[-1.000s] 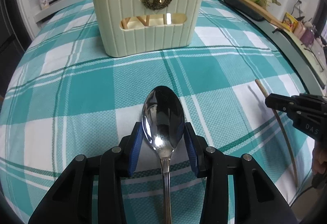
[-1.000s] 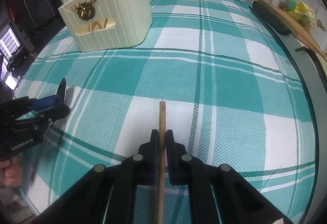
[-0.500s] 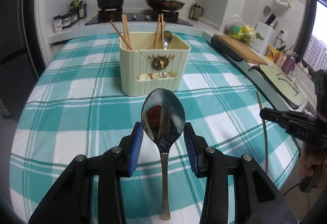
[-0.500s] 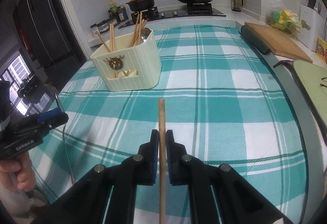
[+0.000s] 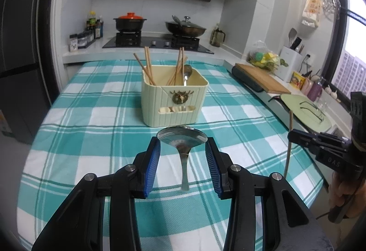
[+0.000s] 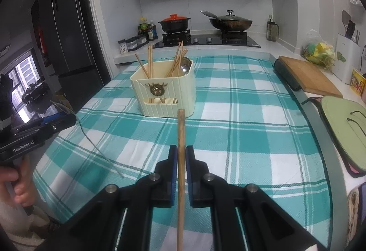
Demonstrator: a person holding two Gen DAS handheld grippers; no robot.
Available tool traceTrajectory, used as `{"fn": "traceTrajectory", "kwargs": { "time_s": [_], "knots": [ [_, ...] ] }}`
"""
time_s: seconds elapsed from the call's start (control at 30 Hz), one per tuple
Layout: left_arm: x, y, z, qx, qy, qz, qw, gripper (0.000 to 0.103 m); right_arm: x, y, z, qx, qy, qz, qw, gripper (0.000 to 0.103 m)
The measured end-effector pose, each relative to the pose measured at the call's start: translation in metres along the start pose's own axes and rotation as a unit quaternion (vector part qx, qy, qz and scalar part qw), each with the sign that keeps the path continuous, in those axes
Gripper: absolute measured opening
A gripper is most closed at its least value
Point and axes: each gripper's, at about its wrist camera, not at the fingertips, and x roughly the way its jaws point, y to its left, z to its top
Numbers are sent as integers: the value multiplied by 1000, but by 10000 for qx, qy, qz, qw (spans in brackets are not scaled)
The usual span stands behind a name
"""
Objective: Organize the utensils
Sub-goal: 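Lift the chopstick and spoon and carry both grippers over the cream box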
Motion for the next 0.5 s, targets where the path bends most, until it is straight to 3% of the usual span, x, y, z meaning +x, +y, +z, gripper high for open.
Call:
{"fn": "traceTrajectory", "kwargs": {
  "time_s": [0.5],
  "knots": [
    [-30, -2, 17, 31, -290, -117, 9995, 41, -24, 8, 24, -130, -426, 32, 9990, 7]
  ]
}}
